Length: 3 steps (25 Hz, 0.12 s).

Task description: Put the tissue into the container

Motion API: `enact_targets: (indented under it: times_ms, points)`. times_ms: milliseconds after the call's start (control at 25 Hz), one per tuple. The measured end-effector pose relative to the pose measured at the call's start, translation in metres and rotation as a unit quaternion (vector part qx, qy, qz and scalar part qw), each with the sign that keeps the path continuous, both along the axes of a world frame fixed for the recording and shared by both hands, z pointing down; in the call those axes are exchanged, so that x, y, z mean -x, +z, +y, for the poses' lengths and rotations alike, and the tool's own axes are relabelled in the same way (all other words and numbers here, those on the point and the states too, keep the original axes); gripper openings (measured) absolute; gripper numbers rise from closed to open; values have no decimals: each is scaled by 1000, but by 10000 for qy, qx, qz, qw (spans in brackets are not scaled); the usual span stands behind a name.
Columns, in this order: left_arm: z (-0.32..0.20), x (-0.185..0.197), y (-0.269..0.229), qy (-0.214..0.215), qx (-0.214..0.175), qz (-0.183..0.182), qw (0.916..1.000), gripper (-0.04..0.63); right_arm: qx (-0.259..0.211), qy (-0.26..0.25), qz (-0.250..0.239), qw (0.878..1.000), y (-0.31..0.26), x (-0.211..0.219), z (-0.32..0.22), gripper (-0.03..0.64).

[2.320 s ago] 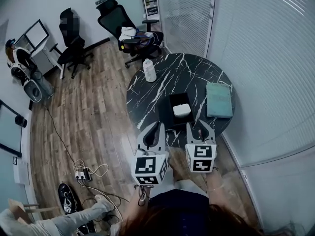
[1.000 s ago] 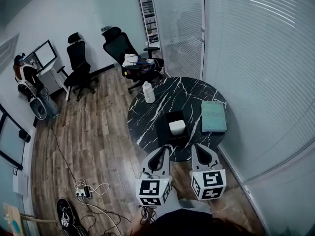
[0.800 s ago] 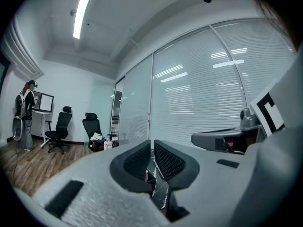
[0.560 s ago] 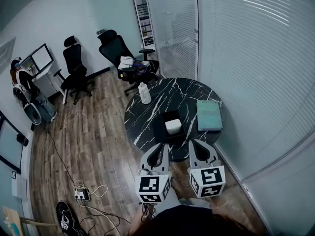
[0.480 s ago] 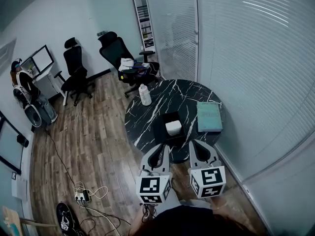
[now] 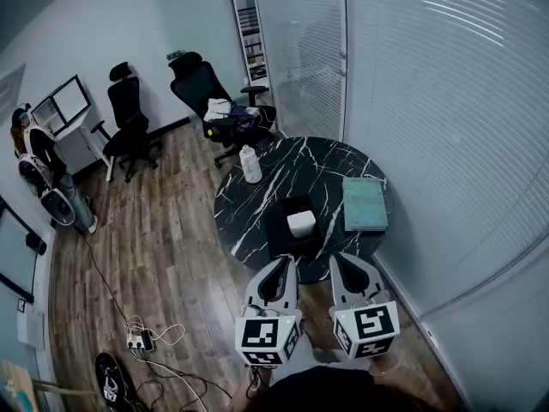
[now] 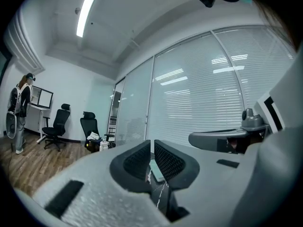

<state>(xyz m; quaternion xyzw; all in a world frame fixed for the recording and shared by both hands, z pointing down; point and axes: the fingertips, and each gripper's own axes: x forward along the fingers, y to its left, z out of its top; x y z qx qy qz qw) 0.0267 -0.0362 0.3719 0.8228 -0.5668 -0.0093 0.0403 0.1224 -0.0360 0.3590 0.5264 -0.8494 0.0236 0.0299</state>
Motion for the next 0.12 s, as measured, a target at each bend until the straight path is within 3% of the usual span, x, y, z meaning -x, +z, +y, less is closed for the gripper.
enact_targets:
  times_ms: [120]
  points:
    - [-7,6,8,-29,40,-27,10000,44,72,13,-44,10000,5,0,-6,21]
